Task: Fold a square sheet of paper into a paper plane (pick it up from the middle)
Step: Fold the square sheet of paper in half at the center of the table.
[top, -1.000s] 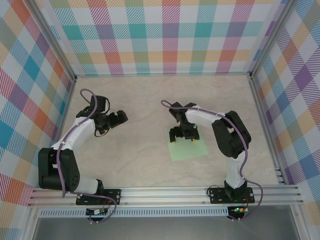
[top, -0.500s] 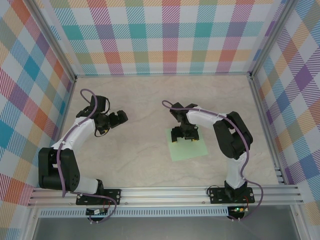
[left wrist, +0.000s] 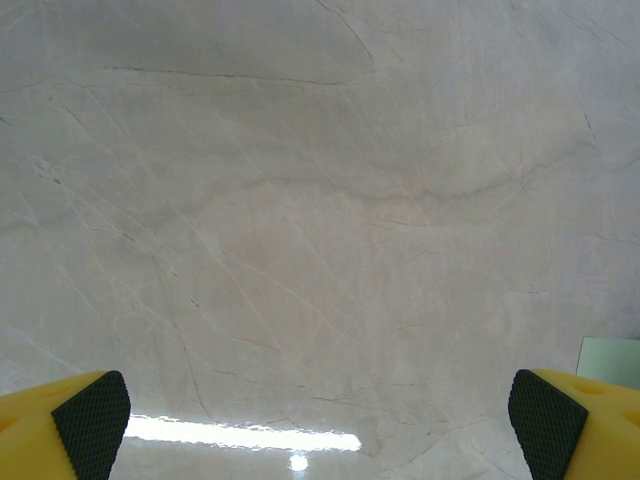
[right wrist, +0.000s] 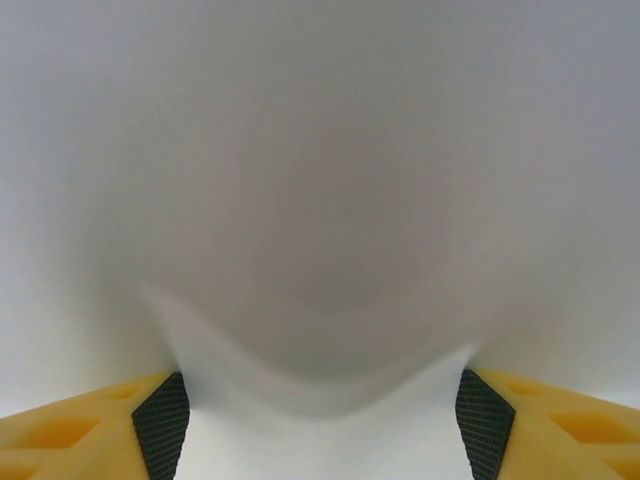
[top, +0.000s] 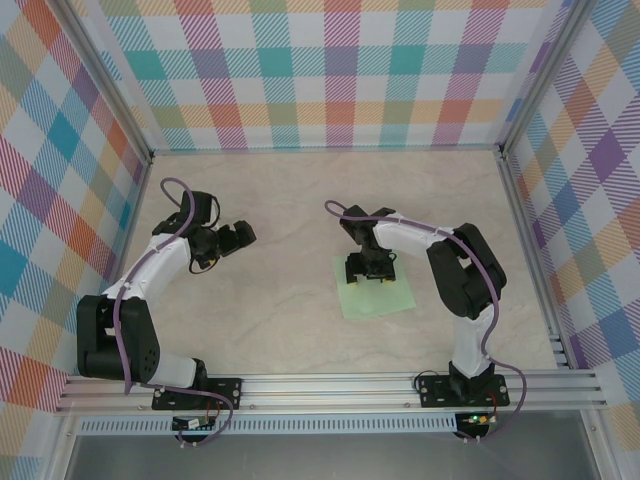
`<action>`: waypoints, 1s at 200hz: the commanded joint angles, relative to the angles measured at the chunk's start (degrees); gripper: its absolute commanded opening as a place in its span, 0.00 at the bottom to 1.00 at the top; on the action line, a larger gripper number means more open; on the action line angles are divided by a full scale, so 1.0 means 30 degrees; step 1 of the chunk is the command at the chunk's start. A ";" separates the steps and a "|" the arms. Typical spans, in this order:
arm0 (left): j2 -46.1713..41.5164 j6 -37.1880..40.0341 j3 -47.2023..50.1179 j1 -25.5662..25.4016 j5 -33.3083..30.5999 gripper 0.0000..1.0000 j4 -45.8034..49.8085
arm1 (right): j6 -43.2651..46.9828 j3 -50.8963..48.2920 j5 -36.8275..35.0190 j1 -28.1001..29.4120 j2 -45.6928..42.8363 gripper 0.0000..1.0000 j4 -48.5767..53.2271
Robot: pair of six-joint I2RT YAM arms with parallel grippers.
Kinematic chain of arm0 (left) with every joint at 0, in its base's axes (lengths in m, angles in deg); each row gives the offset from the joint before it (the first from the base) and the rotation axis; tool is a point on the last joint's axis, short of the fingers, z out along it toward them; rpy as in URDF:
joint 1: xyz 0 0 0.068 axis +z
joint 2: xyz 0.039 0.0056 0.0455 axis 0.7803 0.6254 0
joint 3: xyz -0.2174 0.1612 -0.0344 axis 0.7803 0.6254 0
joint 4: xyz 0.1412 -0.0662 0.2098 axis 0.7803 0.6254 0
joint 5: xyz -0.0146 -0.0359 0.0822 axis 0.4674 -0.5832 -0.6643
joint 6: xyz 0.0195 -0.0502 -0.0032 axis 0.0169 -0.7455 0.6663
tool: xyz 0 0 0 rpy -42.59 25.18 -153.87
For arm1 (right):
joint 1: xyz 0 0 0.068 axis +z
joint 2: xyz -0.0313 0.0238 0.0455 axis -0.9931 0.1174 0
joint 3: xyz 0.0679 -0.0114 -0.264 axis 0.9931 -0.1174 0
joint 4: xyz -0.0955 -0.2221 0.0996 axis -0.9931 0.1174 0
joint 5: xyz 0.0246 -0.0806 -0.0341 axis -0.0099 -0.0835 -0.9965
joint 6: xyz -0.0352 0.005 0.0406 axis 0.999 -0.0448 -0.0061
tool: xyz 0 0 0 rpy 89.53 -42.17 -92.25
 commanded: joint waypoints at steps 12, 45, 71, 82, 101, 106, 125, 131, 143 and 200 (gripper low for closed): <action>0.0077 0.0140 -0.0594 0.0228 0.0227 1.00 0.0726 | -0.0394 -0.1014 -0.0409 -0.0109 0.0786 0.71 -0.0500; 0.0075 0.0150 -0.0608 0.0228 0.0199 1.00 0.0798 | -0.0539 -0.0607 -0.0223 -0.0095 0.0145 0.70 -0.0183; 0.0136 0.0172 -0.0610 0.0209 0.0416 1.00 0.0801 | -0.0594 -0.0483 0.0161 -0.0095 -0.1007 0.83 -0.0077; 0.0132 0.0169 -0.0631 0.0226 0.0455 1.00 0.0788 | -0.0647 -0.0471 -0.0004 -0.0095 -0.1665 0.86 0.0218; 0.0162 0.0180 -0.0623 0.0230 0.0485 1.00 0.0793 | -0.0572 -0.0634 -0.0688 0.0022 -0.2806 0.92 0.0808; 0.0195 0.0169 -0.0629 0.0228 0.0510 1.00 0.0791 | -0.0533 -0.0753 -0.0701 0.0023 -0.2990 0.93 0.0889; 0.0220 0.0170 -0.0648 0.0230 0.0524 1.00 0.0810 | -0.0662 -0.1176 -0.0204 0.0037 -0.3003 0.97 0.1065; 0.0246 0.0198 -0.0646 0.0228 0.0541 1.00 0.0767 | -0.0715 -0.1366 0.0106 0.0052 -0.2891 0.97 0.0979; 0.0292 0.0140 -0.0682 0.0223 0.0572 1.00 0.0759 | -0.0871 -0.1639 0.0402 0.0081 -0.2638 0.97 0.0844; 0.0427 0.0128 -0.0720 0.0222 0.0718 1.00 0.0749 | -0.1271 -0.1683 0.0507 0.0425 -0.1399 0.96 0.0550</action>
